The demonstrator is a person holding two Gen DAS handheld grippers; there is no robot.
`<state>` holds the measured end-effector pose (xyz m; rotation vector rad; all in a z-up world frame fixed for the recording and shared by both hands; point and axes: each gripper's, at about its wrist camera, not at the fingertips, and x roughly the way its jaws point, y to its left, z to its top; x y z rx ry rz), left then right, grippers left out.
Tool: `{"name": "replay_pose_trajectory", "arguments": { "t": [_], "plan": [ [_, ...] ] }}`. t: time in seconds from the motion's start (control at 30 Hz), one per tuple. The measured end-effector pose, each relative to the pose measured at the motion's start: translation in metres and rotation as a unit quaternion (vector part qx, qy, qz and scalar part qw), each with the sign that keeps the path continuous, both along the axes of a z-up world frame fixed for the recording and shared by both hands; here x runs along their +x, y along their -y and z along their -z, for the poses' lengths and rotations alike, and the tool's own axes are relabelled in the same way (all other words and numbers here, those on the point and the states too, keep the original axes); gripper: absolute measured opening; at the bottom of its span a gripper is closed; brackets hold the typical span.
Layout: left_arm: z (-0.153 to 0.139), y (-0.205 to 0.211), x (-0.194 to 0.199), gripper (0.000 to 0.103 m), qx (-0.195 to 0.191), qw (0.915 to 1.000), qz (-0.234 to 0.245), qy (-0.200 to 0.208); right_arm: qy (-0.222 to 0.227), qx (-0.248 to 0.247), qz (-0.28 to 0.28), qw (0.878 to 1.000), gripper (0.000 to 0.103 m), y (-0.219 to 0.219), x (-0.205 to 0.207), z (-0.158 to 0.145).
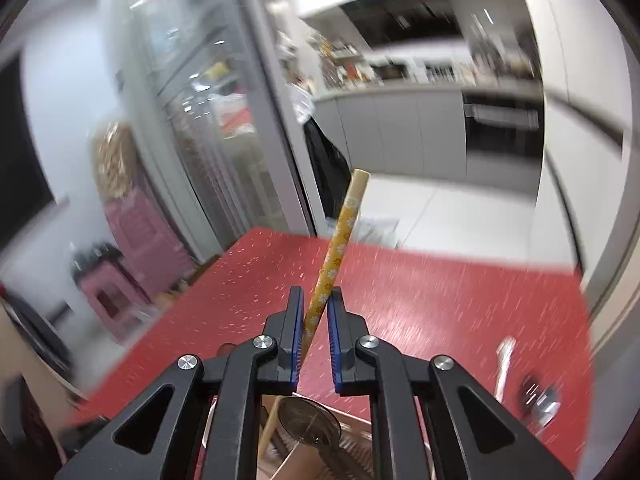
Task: Organize utensils
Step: 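Drop the knife and chopstick into the holder and open both tools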
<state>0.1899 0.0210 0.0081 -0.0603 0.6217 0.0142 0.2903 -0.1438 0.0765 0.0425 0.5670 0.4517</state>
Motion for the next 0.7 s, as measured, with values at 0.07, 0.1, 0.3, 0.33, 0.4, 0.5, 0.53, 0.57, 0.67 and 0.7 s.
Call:
{"name": "replay_pose_trajectory", "arguments": {
  "t": [0.07,0.1,0.3,0.33,0.4,0.5,0.53,0.57,0.67,0.7],
  "plan": [
    [0.004,-0.004,-0.003,0.033,-0.004,1.0000,-0.004,-0.009,0.044,-0.041,-0.005,0.998,0.008,-0.017,-0.015,-0.009],
    [0.006,-0.006,-0.004,0.033,-0.006,0.9999,-0.005,-0.012,0.062,-0.057,-0.009,0.996,0.008,-0.023,-0.020,-0.012],
    [0.012,-0.013,-0.012,0.033,-0.009,0.9997,-0.010,-0.019,0.066,-0.080,-0.027,0.994,0.008,-0.041,-0.032,-0.012],
    [0.012,-0.014,-0.014,0.033,-0.010,0.9997,-0.011,-0.019,0.050,-0.066,-0.028,0.996,0.008,-0.039,-0.029,-0.009],
    [0.013,-0.017,-0.017,0.033,-0.014,0.9996,-0.012,-0.020,0.016,-0.039,-0.031,0.999,0.008,-0.033,-0.024,-0.001],
    [0.014,-0.020,-0.018,0.036,-0.025,0.9993,-0.012,-0.025,-0.015,-0.040,-0.040,0.998,0.008,-0.033,-0.020,0.009],
    [0.013,-0.021,-0.019,0.077,-0.027,0.9992,-0.012,-0.026,-0.022,-0.043,-0.044,0.998,0.011,-0.032,-0.021,0.013],
    [0.013,-0.024,-0.016,0.103,-0.030,0.9990,-0.015,-0.029,-0.032,-0.046,-0.049,0.997,0.016,-0.032,-0.021,0.015],
    [0.010,-0.027,-0.022,0.103,-0.032,0.9991,-0.026,-0.013,-0.036,-0.041,-0.046,0.997,0.074,-0.026,-0.030,0.012],
    [0.010,-0.027,-0.022,0.103,-0.030,0.9992,-0.020,-0.016,-0.030,-0.032,-0.045,0.998,0.074,-0.022,-0.035,0.009]
  ]
}}
